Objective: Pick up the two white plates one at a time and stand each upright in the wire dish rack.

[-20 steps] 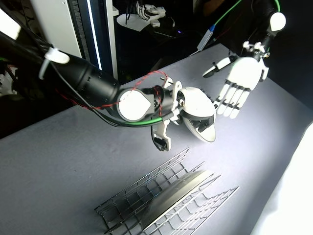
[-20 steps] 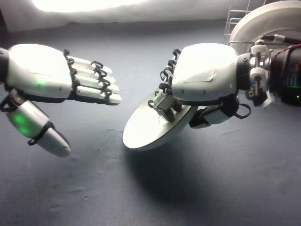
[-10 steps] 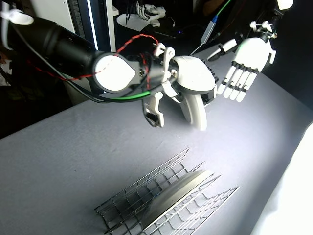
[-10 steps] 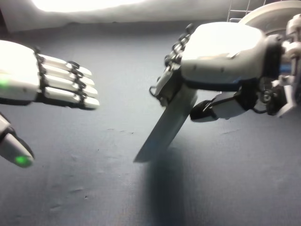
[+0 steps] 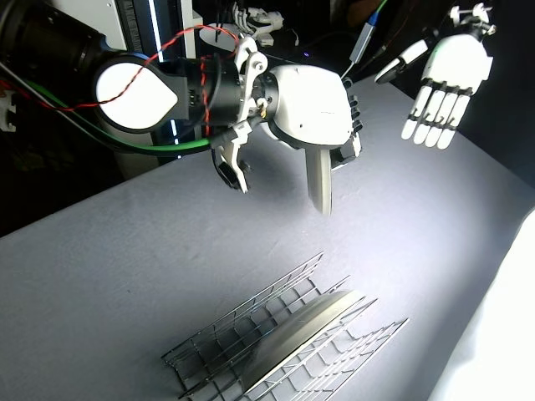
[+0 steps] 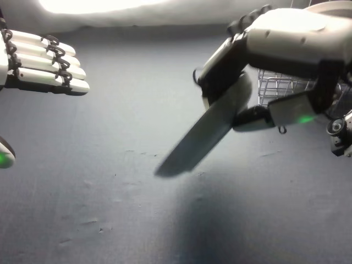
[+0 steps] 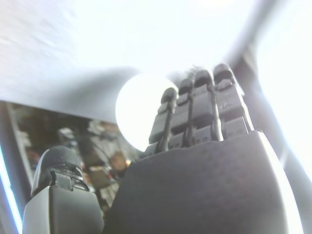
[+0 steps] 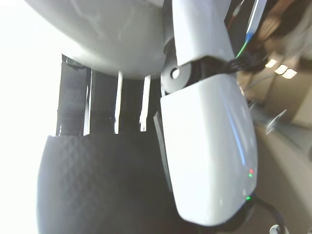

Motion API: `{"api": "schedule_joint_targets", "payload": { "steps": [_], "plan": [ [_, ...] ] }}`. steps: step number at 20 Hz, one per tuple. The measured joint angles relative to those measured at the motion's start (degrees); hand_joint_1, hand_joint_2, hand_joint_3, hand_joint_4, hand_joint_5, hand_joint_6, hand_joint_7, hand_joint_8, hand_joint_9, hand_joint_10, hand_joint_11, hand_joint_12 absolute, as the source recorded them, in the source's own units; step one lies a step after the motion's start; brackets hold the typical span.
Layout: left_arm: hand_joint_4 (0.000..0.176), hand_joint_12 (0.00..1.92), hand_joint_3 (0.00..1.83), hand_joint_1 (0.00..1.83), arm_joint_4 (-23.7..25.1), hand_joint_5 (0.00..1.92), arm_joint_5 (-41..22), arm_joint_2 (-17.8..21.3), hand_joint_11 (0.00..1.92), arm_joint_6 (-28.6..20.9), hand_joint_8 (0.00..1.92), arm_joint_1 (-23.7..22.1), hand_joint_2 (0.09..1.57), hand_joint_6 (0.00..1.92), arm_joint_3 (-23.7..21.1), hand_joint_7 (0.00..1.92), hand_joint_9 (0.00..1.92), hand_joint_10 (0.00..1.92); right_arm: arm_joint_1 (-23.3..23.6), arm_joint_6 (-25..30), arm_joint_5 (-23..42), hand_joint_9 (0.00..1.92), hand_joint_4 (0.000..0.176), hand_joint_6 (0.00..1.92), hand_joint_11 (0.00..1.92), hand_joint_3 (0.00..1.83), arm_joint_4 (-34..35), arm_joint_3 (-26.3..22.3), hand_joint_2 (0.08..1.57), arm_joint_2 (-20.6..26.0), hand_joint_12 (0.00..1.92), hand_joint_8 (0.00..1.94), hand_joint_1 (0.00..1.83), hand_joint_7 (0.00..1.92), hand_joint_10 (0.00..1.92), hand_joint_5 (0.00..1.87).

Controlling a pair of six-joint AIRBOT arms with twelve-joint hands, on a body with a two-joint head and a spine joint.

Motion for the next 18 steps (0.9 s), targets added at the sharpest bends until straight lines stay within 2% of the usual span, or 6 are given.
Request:
{"api": "schedule_joint_targets", "payload": {
  "steps": [4, 12, 18],
  "plan": [
    [0.000, 0.00, 0.00, 0.00, 0.59, 0.00, -0.68, 0.07, 0.00, -0.44, 0.00, -1.07, 0.98, 0.00, -1.38, 0.00, 0.00, 0.00, 0.02, 0.09, -0.68, 1.01, 0.000, 1.00, 0.80, 0.00, 13.44, -0.24, 1.09, 1.46, 1.09, 0.86, 1.39, 1.05, 1.05, 0.92],
    [0.000, 0.00, 0.00, 0.00, 0.79, 0.00, -0.81, -0.63, 0.00, -0.46, 0.00, -1.01, 0.97, 0.00, 0.02, 0.00, 0.00, 0.00, 1.84, 0.04, -1.51, 1.00, 0.000, 1.02, 0.79, 0.00, 24.39, -0.22, 1.10, 2.60, 1.13, 0.95, 1.38, 1.01, 1.08, 0.89],
    [0.000, 0.00, 0.01, 0.00, 0.81, 0.00, -0.63, -1.49, 0.00, -0.46, 0.00, -1.05, 1.01, 0.00, 0.52, 0.00, 0.00, 0.00, 3.58, 0.09, -0.81, 1.02, 0.000, 0.83, 0.84, 0.00, 34.80, -0.24, 1.07, 2.97, 1.13, 0.80, 1.39, 1.07, 1.08, 1.02]
  ]
}}
